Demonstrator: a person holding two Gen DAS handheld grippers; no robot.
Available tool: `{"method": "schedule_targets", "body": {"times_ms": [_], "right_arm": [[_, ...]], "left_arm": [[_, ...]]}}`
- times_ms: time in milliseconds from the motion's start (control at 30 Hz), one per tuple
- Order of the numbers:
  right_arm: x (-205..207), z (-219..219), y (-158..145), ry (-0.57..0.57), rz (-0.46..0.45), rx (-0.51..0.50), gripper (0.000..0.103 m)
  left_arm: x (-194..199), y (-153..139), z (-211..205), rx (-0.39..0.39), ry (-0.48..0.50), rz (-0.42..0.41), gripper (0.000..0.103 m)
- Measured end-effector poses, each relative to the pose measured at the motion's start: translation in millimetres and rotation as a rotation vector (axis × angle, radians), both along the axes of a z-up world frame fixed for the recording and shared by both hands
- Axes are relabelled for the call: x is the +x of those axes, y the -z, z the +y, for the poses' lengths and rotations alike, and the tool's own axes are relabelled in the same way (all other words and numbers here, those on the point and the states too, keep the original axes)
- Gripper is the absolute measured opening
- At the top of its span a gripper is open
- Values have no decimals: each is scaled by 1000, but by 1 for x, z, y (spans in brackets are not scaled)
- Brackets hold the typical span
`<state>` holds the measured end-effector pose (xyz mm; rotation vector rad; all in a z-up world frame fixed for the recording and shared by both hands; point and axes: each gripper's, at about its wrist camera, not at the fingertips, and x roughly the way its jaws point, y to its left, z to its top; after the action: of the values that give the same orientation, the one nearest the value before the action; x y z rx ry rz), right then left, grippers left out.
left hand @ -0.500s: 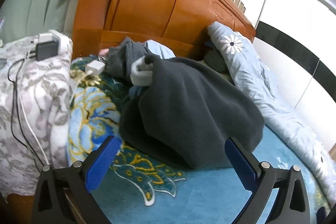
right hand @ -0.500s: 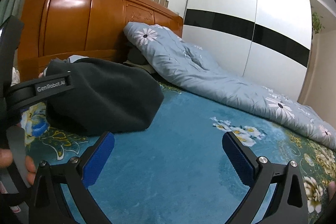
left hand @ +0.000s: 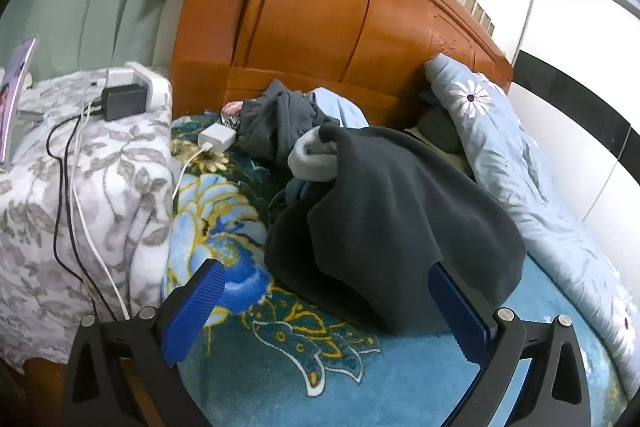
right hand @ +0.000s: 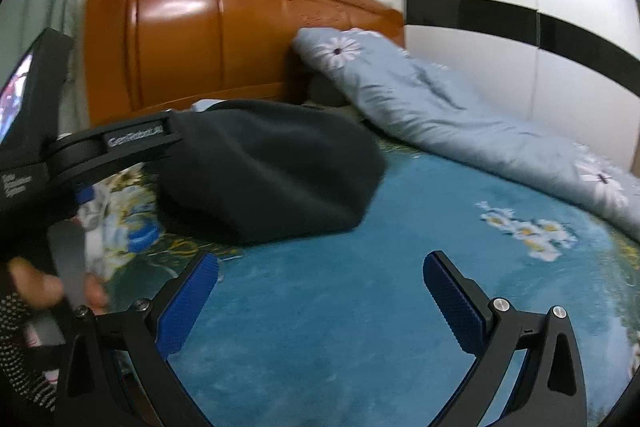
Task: Fold clothes
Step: 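Reach both tools toward the dark clothes pile by the headboard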
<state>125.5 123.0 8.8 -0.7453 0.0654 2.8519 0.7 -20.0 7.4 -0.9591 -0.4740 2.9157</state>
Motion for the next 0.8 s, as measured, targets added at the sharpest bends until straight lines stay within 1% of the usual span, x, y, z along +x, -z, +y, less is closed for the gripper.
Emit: {"method": "schedule_targets", "body": {"times_ms": [67, 133, 267, 400, 500, 600, 667, 700, 733, 767, 800], "right_arm": [[-2, -1, 1, -2, -4, -2, 103], [-4, -2, 0, 5, -5, -4, 103], [-5, 2, 0, 23, -9, -18, 103], [-3, 10, 1, 46, -13, -39, 103], [-1, 16, 1, 61, -15, -60, 103], [-1, 21, 2, 77, -19, -80, 103], [-1, 25, 2, 88, -21, -94, 103], [0, 26, 3, 94, -22, -101, 103], [0, 28, 3, 99, -24, -108, 103], [1, 29, 3, 103, -21, -109, 103], [2, 29, 2, 105, -16, -109, 103]], "left_arm": [[-3, 1, 1, 3, 0, -54, 103], [-3, 1, 1, 0, 3, -69, 103], [-7, 4, -3, 22, 6, -64, 103], [-18, 2, -10, 5, 31, -48, 103], [-39, -6, -23, 40, 77, 2, 103], [-65, -13, -31, 40, 150, 4, 102], [-82, -15, -28, 46, 204, 9, 102], [-93, -13, -22, 26, 248, -11, 98], [-103, -10, -16, 7, 291, -39, 89], [-111, -7, -10, -5, 332, -68, 83], [-118, -4, -5, 1, 374, -91, 66]]}}
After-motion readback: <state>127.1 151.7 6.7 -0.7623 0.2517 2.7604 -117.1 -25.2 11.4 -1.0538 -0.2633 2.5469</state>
